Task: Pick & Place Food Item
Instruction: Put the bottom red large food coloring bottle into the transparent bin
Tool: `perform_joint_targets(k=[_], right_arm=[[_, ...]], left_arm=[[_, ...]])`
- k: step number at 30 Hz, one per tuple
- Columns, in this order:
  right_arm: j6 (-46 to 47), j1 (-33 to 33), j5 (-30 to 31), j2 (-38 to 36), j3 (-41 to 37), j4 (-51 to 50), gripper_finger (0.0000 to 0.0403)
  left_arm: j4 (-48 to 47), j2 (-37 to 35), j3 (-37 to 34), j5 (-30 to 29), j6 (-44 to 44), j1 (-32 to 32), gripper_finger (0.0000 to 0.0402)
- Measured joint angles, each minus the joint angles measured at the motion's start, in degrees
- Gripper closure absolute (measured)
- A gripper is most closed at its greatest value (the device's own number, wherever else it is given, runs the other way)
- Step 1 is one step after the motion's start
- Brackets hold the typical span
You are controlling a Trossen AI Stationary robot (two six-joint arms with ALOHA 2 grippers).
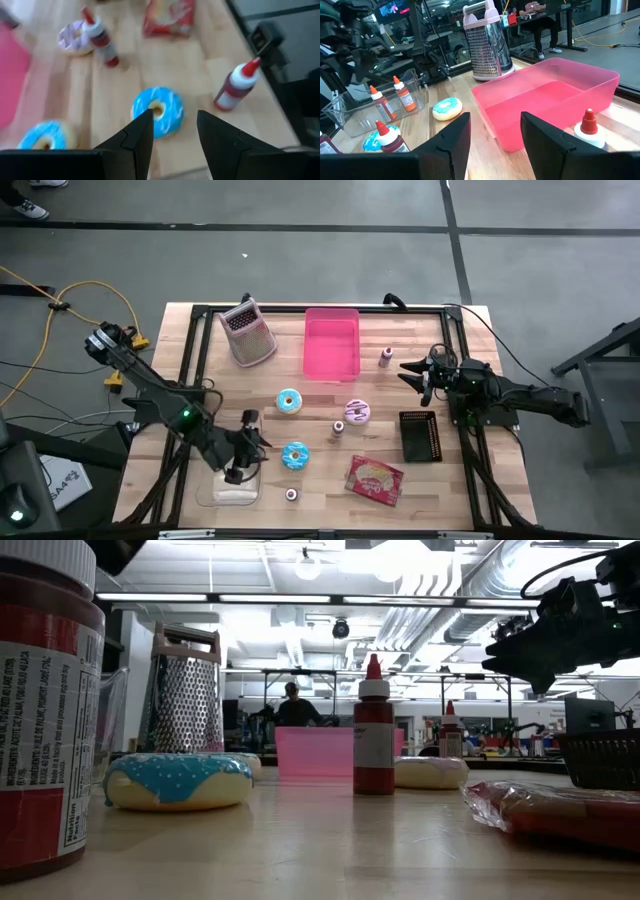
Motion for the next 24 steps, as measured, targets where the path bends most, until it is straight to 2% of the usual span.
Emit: perform_joint_targets(k=[12,16,24], right_arm=[[0.0,0.0,0.0,0.0,0.0,0.0,0.0243],[0.0,0.0,0.0,0.0,0.0,0.0,0.0243],[0.0,0.0,0.0,0.0,0.0,0.0,0.0243]], left_arm=[[10.9,4.3,0.1,9.6,6.2,3.1,0.0250],[14.5,5.9,0.1,11.2,9.2,3.3,0.0223],[19.9,10.3,0.2,11.7,9.4,3.3,0.0169]])
